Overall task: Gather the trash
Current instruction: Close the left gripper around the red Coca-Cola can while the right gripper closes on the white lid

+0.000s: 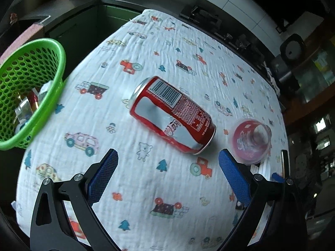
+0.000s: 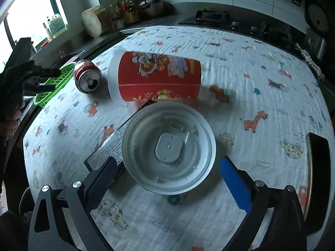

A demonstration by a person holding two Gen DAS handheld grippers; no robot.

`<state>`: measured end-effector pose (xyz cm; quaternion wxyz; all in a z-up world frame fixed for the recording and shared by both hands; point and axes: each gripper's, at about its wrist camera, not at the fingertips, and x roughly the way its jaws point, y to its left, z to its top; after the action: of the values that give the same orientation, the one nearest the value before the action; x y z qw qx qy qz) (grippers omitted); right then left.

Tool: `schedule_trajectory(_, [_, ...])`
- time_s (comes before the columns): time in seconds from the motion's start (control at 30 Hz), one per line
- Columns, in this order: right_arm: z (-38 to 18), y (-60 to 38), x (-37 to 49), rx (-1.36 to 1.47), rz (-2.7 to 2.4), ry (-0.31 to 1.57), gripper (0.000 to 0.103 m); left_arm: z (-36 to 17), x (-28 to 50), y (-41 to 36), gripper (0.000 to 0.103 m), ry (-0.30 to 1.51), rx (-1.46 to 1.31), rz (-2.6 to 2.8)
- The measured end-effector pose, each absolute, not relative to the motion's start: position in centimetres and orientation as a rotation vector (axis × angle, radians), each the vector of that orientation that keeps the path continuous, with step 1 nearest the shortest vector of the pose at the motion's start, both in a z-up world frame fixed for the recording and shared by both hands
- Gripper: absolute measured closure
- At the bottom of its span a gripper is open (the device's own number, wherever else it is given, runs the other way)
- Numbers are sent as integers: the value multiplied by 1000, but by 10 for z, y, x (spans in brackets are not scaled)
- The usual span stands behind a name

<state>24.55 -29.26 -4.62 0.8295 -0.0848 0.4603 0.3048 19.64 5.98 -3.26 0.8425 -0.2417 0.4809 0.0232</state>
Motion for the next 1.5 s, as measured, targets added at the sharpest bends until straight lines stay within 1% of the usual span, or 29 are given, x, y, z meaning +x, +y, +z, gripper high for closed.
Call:
schedule_trajectory(0.4, [-59, -290, 253, -209, 667, 979, 8, -42, 232, 54, 7, 1027, -673, 137])
schedule_trajectory(0.73, [-63, -294, 257, -211, 692, 971, 8, -70, 258, 65, 8, 1089, -859, 235])
schedule_trajectory(0.83, [-62, -294, 258, -210, 694, 967, 8, -74, 261, 65, 8, 1092, -855, 256])
schedule_trajectory(0.93, [-62, -295, 258, -200, 697, 965, 8, -77, 262, 65, 11, 1095, -853, 259])
schedule_trajectory(1.0, [-62, -295, 258, -198, 701, 965, 8, -79, 262, 64, 18, 1091, -859, 235])
schedule_trajectory(1.03, [-61, -296, 259, -194, 699, 963, 8, -79, 263, 64, 21, 1090, -862, 224])
schedule_trajectory(1.37, [-60, -291, 260, -181, 708, 959, 8, -73, 259, 59, 23, 1091, -772, 158])
schedule_trajectory(1.47, [-58, -290, 258, -174, 703, 949, 13, -69, 254, 58, 23, 1088, -735, 136])
schedule_trajectory(1.5, [-58, -289, 258, -173, 697, 950, 13, -68, 253, 58, 23, 1086, -725, 129])
